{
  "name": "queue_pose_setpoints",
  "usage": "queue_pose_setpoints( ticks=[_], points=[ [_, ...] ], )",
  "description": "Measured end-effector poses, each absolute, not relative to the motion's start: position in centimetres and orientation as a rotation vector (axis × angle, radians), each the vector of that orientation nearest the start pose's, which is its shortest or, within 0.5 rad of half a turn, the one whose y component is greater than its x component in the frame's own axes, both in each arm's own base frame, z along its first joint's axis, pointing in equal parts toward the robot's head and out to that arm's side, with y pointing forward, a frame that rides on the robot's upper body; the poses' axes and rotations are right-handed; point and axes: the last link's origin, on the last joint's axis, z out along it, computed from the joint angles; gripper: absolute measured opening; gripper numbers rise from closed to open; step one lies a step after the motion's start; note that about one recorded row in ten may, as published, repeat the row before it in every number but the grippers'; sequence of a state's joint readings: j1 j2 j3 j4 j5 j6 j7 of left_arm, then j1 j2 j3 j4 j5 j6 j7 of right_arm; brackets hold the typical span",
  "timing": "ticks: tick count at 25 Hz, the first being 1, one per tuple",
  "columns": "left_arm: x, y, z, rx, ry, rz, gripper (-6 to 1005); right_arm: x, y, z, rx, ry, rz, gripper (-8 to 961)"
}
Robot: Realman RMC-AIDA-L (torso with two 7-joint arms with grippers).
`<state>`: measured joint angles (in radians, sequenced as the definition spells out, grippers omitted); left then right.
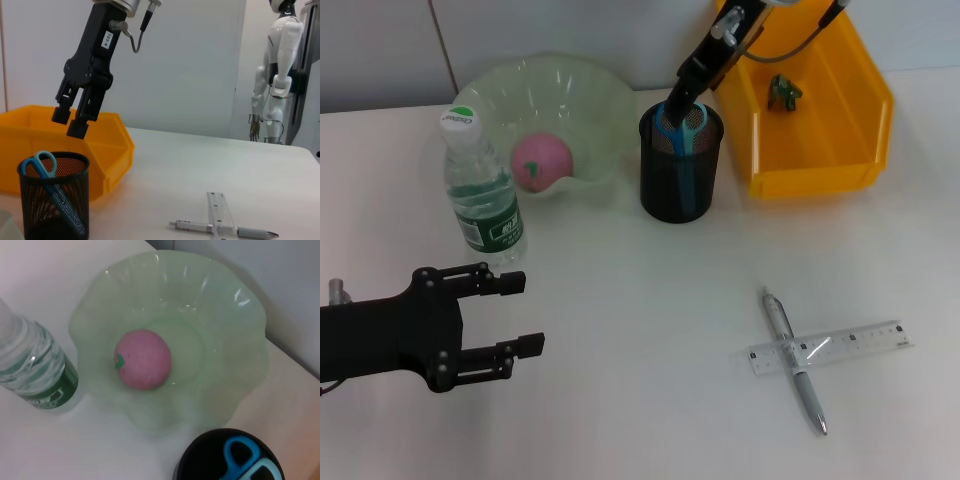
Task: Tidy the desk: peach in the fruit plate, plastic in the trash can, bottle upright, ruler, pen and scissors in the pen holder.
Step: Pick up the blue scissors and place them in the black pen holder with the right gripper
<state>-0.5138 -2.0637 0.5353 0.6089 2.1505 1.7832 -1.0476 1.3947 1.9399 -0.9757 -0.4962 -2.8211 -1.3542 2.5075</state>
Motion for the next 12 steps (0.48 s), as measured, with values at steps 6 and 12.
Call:
queue_pose_setpoints(
  ticks=[6,12],
  points=[
    [-27.3,29.3,0.5,-2.856,-0.242,-0.757,698,6.1,47.7,1.3,-2.54,0.788,-0.509,728],
    [-27.3,29.2,0.6,-2.861,-0.256,-0.762,697,6.2,46.6,2.1,-2.584,0.739,-0.35,737]
  ],
)
